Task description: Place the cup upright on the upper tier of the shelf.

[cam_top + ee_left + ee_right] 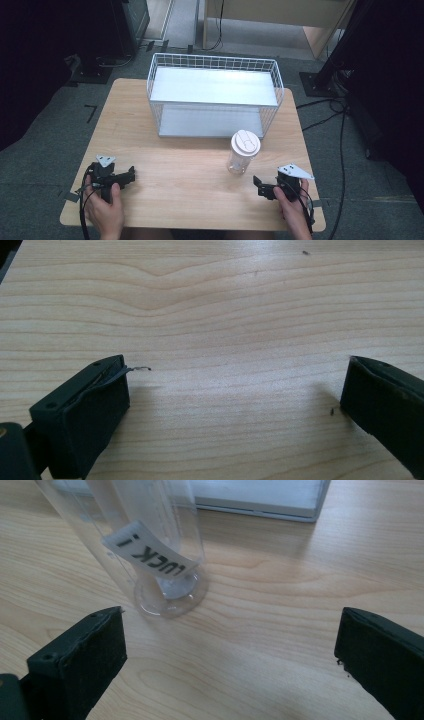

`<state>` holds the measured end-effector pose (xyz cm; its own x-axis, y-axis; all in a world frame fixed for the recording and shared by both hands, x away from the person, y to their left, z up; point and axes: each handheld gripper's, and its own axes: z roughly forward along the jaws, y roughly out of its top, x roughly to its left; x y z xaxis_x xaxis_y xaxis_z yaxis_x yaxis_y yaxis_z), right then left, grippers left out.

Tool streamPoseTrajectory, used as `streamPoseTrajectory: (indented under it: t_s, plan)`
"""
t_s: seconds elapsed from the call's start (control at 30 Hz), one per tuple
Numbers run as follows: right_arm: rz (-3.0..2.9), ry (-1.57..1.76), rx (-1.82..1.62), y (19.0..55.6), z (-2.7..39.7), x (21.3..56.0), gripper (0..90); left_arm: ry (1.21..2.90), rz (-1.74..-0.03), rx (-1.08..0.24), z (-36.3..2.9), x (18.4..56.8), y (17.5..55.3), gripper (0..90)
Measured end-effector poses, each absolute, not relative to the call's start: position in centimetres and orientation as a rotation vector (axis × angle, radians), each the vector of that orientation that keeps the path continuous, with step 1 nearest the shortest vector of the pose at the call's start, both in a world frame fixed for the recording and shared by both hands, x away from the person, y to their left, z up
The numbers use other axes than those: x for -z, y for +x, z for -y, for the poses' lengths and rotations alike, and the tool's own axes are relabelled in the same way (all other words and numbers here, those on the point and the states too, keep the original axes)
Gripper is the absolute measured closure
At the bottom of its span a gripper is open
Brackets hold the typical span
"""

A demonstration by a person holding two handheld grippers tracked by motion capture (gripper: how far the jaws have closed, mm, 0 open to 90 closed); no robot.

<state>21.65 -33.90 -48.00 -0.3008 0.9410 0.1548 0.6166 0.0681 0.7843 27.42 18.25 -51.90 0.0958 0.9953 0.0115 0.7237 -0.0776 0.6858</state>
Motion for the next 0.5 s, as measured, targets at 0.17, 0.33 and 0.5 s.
streamPoseTrajectory:
  t_s: [0.17, 0.33, 0.5]
  plan:
    - [-1.959, 1.537, -1.139, 22.1, 33.1, 47.5, 0.0, 1.857, -1.681, -0.68, -18.2, 51.9, 27.4, 0.0]
    - [-1.986, 1.516, -1.147, 22.5, 32.0, 47.3, 0.0, 1.857, -1.681, -0.68, -18.2, 51.9, 27.4, 0.0]
    - [-1.992, 1.5, -1.183, 23.0, 31.3, 47.1, 0.0, 1.859, -1.68, -0.68, -18.2, 51.9, 27.4, 0.0]
